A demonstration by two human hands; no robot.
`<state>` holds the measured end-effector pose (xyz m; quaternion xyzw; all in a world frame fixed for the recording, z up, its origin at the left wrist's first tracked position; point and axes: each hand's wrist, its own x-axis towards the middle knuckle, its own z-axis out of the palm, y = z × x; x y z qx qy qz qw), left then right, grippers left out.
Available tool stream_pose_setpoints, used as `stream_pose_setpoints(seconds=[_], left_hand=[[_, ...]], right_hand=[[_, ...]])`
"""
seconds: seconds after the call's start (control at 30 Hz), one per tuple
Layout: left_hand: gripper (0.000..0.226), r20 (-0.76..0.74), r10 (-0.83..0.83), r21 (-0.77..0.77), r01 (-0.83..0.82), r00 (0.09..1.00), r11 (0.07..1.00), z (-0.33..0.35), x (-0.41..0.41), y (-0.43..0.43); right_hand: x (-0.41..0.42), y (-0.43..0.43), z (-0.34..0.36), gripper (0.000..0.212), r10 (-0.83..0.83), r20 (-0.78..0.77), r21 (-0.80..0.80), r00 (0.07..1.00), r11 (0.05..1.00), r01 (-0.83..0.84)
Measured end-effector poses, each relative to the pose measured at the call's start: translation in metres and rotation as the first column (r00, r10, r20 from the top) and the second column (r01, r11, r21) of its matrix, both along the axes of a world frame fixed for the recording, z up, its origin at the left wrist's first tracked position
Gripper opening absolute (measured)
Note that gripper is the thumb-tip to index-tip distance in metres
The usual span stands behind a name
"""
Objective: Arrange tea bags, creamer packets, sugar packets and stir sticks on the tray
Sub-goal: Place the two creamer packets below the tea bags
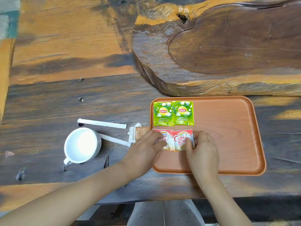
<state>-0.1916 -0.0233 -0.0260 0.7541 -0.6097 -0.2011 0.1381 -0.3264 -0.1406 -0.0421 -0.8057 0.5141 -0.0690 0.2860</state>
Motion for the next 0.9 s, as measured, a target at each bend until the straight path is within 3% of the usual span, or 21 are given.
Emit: stream_pose_setpoints(seconds=[0.2, 0.37, 0.53, 0.7, 0.77, 0.9], left_hand=[[0.018, -0.021, 0.027, -0.027, -0.028, 0.999, 0.999, 0.014, 0.012, 0.009], [0.023, -0.026, 0.233, 0.002, -0.233, 0.972, 0.973, 0.025, 0.048, 0.021], [0.035, 0.104, 0.368, 0.235, -0.382, 0.924, 0.894, 0.023, 0.107, 0.038], [0.045, 0.162, 0.288, 0.523, -0.33, 0.944, 0.786, 0.019, 0.132, 0.028], [0.041, 0.216, 0.212, 0.555, -0.299, 0.953, 0.777, 0.019, 0.131, 0.02], [0.026, 0.291, 0.101, 0.564, -0.256, 0.951, 0.785, 0.017, 0.126, 0.014]], right_hand=[[0.001, -0.001, -0.001, 0.014, -0.04, -0.01, 0.022, 0.999, 0.999, 0.041], [0.003, -0.005, 0.008, 0.017, -0.033, 0.025, 0.03, 0.999, 0.999, 0.032], [0.036, 0.006, 0.029, 0.012, 0.29, 0.021, -0.088, 0.957, 0.954, -0.287], [0.097, 0.039, 0.027, 0.026, 0.625, -0.132, -0.116, 0.769, 0.761, -0.639], [0.113, 0.045, 0.02, 0.035, 0.641, -0.242, -0.089, 0.728, 0.733, -0.675], [0.128, 0.047, 0.009, 0.038, 0.593, -0.365, -0.027, 0.718, 0.764, -0.644]])
